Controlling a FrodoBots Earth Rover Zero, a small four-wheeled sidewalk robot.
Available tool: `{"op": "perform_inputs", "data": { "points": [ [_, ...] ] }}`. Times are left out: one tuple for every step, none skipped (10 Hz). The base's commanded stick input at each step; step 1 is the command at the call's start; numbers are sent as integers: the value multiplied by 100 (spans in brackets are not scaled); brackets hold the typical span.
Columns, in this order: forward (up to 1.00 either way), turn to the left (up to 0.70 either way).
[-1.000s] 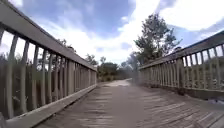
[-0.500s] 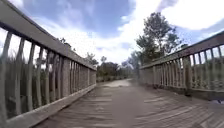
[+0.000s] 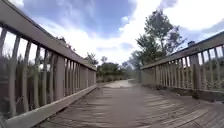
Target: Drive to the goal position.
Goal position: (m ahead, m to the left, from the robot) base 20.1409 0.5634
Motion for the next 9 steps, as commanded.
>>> {"op": "perform_inputs", "data": {
  "points": [
    [45, -11],
    [45, -2],
    [45, 0],
    [45, 0],
    [45, 0],
    [45, 0],
    [45, 0],
    [45, 0],
    [45, 0]
  ]
}}
